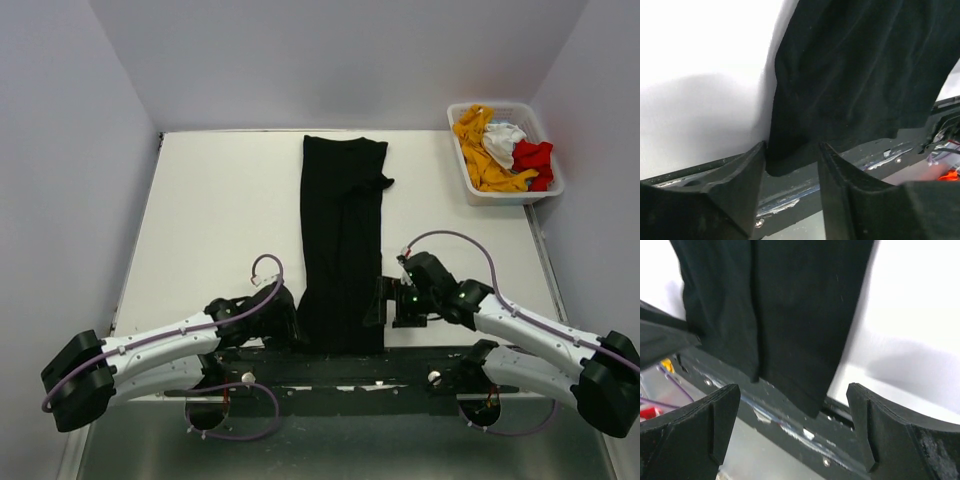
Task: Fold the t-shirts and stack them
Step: Grab the bottom of the folded rectangular tshirt with both arms
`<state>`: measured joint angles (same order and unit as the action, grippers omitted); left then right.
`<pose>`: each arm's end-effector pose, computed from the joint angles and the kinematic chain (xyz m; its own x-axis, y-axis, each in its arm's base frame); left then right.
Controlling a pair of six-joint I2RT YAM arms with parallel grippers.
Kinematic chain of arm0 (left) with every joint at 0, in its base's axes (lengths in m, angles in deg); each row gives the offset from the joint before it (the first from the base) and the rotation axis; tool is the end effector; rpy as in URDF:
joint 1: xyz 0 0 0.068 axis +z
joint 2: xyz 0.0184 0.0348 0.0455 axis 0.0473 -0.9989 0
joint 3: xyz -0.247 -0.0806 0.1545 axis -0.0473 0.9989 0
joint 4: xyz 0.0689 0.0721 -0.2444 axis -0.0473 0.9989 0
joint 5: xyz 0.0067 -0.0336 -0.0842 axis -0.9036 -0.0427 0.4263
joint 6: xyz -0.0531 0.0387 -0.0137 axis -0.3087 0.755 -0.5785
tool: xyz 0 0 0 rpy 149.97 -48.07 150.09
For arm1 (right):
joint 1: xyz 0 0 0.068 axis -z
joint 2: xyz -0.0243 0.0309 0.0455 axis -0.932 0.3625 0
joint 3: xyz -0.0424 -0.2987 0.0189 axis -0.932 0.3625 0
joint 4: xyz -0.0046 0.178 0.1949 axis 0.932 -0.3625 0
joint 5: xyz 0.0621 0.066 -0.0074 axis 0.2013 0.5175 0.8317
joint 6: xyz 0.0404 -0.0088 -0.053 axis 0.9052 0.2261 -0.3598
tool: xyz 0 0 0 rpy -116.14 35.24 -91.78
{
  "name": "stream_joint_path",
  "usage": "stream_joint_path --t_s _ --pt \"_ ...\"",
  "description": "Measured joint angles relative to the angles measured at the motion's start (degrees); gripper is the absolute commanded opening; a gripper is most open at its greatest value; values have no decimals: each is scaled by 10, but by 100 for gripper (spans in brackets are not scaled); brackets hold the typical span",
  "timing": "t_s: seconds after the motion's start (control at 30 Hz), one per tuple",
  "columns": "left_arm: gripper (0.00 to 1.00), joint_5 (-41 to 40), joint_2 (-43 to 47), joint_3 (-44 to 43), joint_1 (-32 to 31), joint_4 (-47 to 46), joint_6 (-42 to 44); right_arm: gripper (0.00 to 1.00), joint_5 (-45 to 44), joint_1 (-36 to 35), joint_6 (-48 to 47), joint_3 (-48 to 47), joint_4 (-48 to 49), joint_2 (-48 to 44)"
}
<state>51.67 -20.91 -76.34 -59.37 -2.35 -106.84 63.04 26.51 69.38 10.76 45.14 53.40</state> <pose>0.0824 -0.1277 0.1606 -0.9427 -0.3024 -0.1412 -0.1894 0.8332 -0.5195 0.1274 0.1325 0.1973 -0.9516 0.0574 -0.3019 -0.1269 0.8212 0.5563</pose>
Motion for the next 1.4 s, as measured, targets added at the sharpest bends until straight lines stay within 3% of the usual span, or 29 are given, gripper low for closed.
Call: stream_joint_path --t_s 0.23,0.4,0.47,0.57,0.63,0.77,0.83,1.27,1.4 --pt "23 39 -31 7 -4 -22 13 88 83 -17 33 68 4 6" --pt "7 50 -66 12 -5 -29 16 74 109 -23 41 81 34 25" --pt "5 52 -71 12 -5 -30 17 67 114 -23 44 86 46 36" --pt "4 52 -70 11 -5 -29 19 64 128 -24 51 94 74 52" --pt "0 52 -64 11 -5 -29 21 53 134 -25 54 97 90 61" --pt "0 51 -44 12 -5 -30 24 13 136 -27 57 101 126 75" --pt "0 51 -32 15 -5 -34 26 3 139 -27 59 102 137 77" --pt "0 90 107 83 -47 -48 9 1 157 -42 75 139 70 -41" --pt "0 93 137 78 -60 -50 5 1 145 -43 68 113 26 -69"
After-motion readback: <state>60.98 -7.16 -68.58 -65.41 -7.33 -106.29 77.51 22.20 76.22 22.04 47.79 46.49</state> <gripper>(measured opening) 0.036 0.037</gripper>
